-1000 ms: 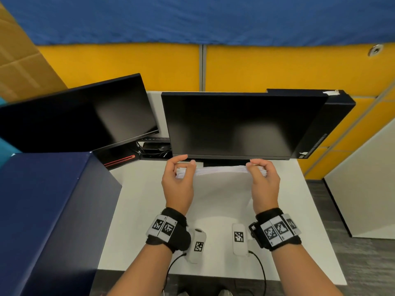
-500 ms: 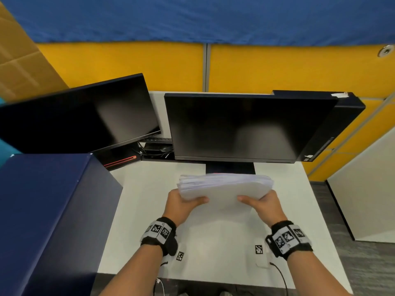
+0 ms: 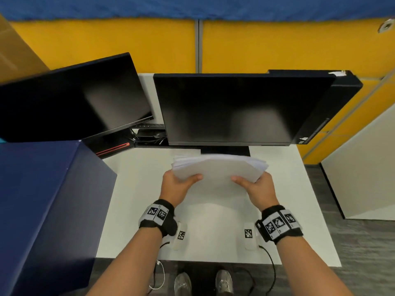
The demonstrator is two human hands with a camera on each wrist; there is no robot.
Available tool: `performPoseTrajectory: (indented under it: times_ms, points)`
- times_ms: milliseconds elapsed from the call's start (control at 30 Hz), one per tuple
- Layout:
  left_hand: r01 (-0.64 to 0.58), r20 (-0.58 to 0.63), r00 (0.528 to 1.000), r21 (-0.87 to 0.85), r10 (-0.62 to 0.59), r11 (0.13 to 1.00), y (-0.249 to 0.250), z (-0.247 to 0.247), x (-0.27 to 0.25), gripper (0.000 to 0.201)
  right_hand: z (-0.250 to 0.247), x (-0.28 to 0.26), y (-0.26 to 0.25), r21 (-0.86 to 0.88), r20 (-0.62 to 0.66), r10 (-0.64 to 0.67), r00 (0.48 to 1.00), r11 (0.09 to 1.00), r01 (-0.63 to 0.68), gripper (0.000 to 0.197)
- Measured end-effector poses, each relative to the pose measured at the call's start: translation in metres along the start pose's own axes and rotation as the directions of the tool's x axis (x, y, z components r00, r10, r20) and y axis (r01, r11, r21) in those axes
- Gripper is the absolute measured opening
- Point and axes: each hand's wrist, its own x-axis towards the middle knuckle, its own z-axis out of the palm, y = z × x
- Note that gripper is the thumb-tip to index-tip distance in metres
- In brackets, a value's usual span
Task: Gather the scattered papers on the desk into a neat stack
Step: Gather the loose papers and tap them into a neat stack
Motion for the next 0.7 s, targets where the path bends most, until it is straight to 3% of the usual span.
performPoseTrajectory:
  times_ms: [133, 233, 367, 467, 700]
  points:
    - [-0.104, -0.033, 0.994, -0.025, 0.103, 0.994, 0.027, 0.004, 0.0, 0.033, 0.001, -0.002, -0.028, 0.08, -0.128, -0.119, 0.985, 0.988, 0.13, 0.029]
    - [-0.172, -0.041, 0.984, -0.027, 0.171, 0.985, 0.033, 0.002, -0.003, 0.034, -0.008, -0.005, -0.039, 0.103, -0.132, -0.179, 0.975, 0.976, 0.193, 0.03]
    - [-0.044, -0.011, 0.999, -0.036, 0.043, 0.998, 0.006, 0.0, -0.004, 0.054, -0.012, -0.005, -0.011, -0.004, 0.005, -0.083, 0.997, 0.997, 0.083, 0.049]
    - [0.045, -0.022, 0.999, -0.021, -0.045, 0.999, -0.003, 0.003, -0.004, 0.034, -0.005, -0.006, 0.009, -0.023, -0.015, 0.066, 0.998, 0.998, -0.066, 0.033]
    - [-0.064, -0.067, 0.996, -0.035, 0.062, 0.997, 0.013, 0.004, -0.006, 0.03, -0.007, -0.007, -0.007, 0.002, -0.077, -0.088, 0.993, 0.996, 0.088, 0.034]
